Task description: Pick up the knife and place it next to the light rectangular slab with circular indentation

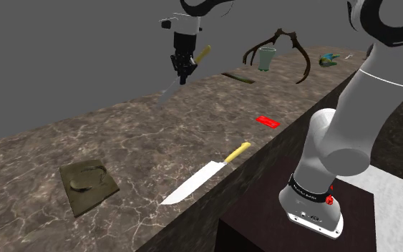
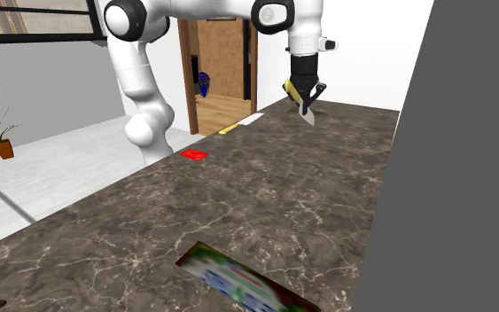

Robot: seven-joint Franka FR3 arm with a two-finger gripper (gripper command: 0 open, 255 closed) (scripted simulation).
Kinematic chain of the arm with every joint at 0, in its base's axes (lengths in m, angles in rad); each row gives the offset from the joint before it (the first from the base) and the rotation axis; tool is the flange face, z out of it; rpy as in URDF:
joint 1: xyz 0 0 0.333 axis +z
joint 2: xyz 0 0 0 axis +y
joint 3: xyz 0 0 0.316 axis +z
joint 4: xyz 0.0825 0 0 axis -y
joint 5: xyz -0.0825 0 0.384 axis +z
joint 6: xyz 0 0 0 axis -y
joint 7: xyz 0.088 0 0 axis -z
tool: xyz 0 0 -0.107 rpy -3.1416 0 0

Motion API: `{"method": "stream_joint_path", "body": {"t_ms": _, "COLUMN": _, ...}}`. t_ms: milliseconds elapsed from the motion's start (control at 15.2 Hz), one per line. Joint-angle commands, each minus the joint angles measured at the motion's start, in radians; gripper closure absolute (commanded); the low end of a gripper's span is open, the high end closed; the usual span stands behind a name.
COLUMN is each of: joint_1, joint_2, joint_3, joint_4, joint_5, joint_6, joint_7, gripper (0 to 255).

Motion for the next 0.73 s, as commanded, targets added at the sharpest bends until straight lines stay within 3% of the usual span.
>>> {"method": "stream_joint_path", "body": {"t_ms": 0, "joint_1": 0.02, "joint_2": -0.042, "joint_3": 0.031, "joint_4": -0.045, "joint_5": -0.006, "joint_6": 0.007, "joint_7": 0.054, "gripper": 255}}
{"method": "stream_joint_path", "body": {"t_ms": 660, "joint_1": 0.105, "joint_2": -0.18, "joint_3": 0.188, "joint_4": -0.185, "joint_5": 0.008, "joint_6": 0.021, "joint_7": 0.29, "gripper": 255}}
